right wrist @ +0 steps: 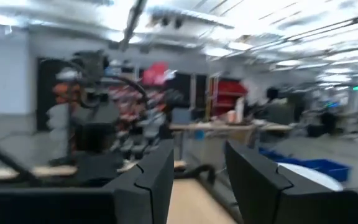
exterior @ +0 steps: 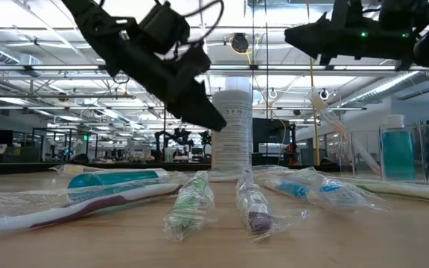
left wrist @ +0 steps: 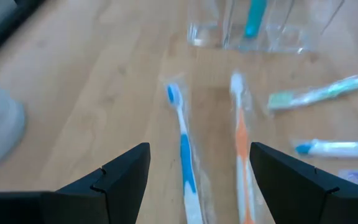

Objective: Pick & Place toothbrushing station
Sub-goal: Put the top blue toothbrush into the transparent organizer

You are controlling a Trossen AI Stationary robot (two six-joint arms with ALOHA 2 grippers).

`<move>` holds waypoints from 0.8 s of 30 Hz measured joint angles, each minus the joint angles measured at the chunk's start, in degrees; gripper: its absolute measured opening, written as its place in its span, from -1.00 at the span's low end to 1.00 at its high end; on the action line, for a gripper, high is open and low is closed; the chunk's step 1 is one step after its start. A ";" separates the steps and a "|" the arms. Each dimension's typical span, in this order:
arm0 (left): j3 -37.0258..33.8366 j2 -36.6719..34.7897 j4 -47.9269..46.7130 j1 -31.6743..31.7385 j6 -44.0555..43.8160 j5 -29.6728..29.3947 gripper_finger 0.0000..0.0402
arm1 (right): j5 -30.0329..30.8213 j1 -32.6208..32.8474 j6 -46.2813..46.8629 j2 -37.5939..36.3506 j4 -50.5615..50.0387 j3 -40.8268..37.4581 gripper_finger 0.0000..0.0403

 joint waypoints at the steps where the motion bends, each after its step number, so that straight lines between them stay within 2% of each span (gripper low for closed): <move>1: 0.00 1.26 0.81 0.02 -0.22 0.00 0.38 | -0.63 0.00 0.03 -0.02 -1.78 0.62 -0.33; 6: 0.00 5.72 4.02 0.32 1.77 0.07 0.38 | -0.83 0.09 3.65 0.00 -7.50 1.71 -0.33; 11: 0.00 7.33 5.80 0.68 -0.89 1.42 0.38 | -1.40 0.09 7.89 0.00 -10.17 1.71 -0.33; 17: 0.02 7.37 1.55 0.63 -3.88 1.35 0.31 | -9.65 3.42 11.59 0.00 -10.74 1.71 -0.33; 21: 0.02 7.37 -0.18 0.66 -6.09 -1.96 0.12 | -8.42 8.48 11.70 0.00 -9.43 1.71 -0.33; 24: 0.02 7.37 -0.21 0.92 -7.59 -2.02 -0.01 | -3.08 12.30 11.15 0.66 -7.30 1.71 -0.33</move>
